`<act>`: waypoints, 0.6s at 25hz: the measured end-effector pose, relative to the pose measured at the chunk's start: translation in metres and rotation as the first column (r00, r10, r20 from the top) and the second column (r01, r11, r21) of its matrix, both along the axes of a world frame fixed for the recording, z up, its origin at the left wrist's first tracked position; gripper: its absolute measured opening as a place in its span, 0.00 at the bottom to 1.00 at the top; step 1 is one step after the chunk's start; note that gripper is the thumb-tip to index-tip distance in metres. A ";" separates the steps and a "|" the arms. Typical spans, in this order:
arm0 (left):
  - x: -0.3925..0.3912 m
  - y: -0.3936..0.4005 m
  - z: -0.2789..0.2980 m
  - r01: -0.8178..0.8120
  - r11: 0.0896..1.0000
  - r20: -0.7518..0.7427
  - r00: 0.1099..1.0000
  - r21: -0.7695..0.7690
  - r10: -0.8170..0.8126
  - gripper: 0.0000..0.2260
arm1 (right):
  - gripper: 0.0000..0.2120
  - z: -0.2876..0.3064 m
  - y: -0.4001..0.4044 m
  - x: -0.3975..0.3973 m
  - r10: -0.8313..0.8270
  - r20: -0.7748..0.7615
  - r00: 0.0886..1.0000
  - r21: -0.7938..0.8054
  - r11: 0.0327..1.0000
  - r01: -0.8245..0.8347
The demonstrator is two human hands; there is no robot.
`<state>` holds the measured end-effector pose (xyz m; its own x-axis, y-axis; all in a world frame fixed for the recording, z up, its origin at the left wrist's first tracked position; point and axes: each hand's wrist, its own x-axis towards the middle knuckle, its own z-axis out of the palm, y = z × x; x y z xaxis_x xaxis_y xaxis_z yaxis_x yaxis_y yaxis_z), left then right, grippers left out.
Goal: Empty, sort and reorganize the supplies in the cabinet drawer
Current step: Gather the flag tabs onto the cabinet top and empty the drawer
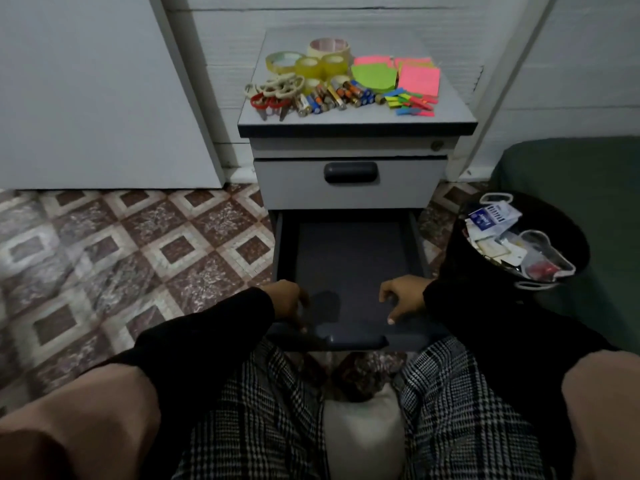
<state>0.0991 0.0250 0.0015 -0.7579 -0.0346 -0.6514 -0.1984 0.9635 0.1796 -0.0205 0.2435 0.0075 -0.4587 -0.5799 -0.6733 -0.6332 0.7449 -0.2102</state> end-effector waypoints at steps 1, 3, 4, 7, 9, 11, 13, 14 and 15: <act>0.001 0.001 -0.004 0.041 0.999 0.030 0.999 -0.025 -0.040 0.26 | 0.25 -0.008 0.002 0.003 0.028 0.003 1.000 0.032 0.999 -0.028; 0.003 0.003 -0.013 0.113 0.991 0.078 0.991 -0.070 -0.107 0.23 | 0.25 -0.022 0.006 0.007 0.090 0.018 0.996 0.098 0.991 -0.091; 0.004 0.005 -0.016 0.140 0.985 0.080 0.988 -0.098 -0.133 0.20 | 0.23 -0.028 0.008 0.009 0.113 0.025 0.993 0.116 0.987 -0.115; 0.003 0.011 -0.021 0.185 0.965 0.039 0.983 -0.187 -0.181 0.14 | 0.24 -0.034 0.007 0.013 0.193 0.012 0.981 0.138 0.972 -0.193; 0.002 0.013 -0.022 0.213 0.952 0.008 0.976 -0.221 -0.217 0.13 | 0.26 -0.034 0.003 0.016 0.254 -0.045 0.966 0.146 0.958 -0.246; 0.003 0.013 -0.021 0.237 0.945 -0.010 0.969 -0.224 -0.246 0.13 | 0.25 -0.032 0.001 0.019 0.303 -0.096 0.948 0.143 0.947 -0.288; 0.003 0.012 -0.021 0.264 0.938 -0.021 0.961 -0.227 -0.275 0.13 | 0.22 -0.031 0.002 0.018 0.325 -0.095 0.941 0.127 0.941 -0.313; 0.004 0.012 -0.021 0.274 0.933 -0.028 0.957 -0.236 -0.288 0.13 | 0.16 -0.032 0.002 0.015 0.324 -0.097 0.941 0.114 0.943 -0.313; 0.004 0.012 -0.021 0.279 0.928 -0.037 0.954 -0.248 -0.296 0.12 | 0.11 -0.030 0.004 0.014 0.321 -0.113 0.940 0.096 0.946 -0.311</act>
<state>0.1031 0.0370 -0.0191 -0.8030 0.0453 -0.5942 0.0984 0.9935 -0.0572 -0.0070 0.2472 -0.0224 -0.3433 -0.6585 -0.6697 -0.8561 0.5126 -0.0652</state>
